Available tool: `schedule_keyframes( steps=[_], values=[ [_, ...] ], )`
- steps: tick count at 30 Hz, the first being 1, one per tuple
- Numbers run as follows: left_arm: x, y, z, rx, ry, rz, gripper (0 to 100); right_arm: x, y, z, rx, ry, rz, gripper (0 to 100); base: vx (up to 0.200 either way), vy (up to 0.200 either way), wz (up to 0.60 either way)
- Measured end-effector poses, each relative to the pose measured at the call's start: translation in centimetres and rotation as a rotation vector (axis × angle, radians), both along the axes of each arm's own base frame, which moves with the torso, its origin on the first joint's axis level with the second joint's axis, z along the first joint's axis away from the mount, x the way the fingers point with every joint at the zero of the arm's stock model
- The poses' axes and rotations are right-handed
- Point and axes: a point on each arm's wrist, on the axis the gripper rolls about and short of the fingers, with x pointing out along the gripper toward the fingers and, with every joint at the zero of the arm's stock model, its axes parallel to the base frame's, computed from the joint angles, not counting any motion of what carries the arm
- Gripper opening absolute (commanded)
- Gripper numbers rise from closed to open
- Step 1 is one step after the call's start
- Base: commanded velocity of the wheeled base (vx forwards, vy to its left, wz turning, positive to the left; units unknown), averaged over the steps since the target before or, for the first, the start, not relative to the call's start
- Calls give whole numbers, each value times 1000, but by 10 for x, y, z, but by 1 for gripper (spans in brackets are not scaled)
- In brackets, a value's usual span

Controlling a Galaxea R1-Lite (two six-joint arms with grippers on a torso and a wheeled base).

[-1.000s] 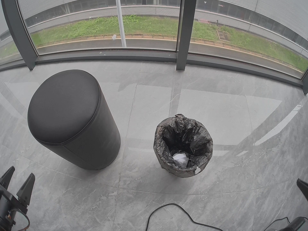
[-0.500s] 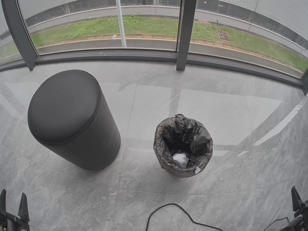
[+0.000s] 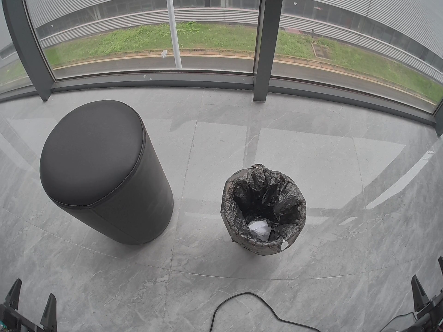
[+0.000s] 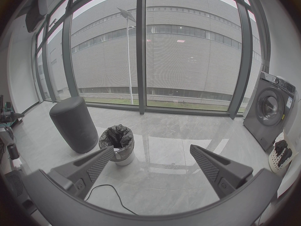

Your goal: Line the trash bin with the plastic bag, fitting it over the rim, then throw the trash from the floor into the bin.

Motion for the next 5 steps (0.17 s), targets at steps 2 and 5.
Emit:
schedule_keyframes(
  steps=[2, 5],
  values=[
    [0, 1, -2, 8, 20, 32, 100, 0, 0, 0, 0, 0, 2, 100, 0, 0, 0],
    [0, 1, -2, 21, 20, 36, 100, 0, 0, 0, -1, -2, 4, 100, 0, 0, 0]
  ],
)
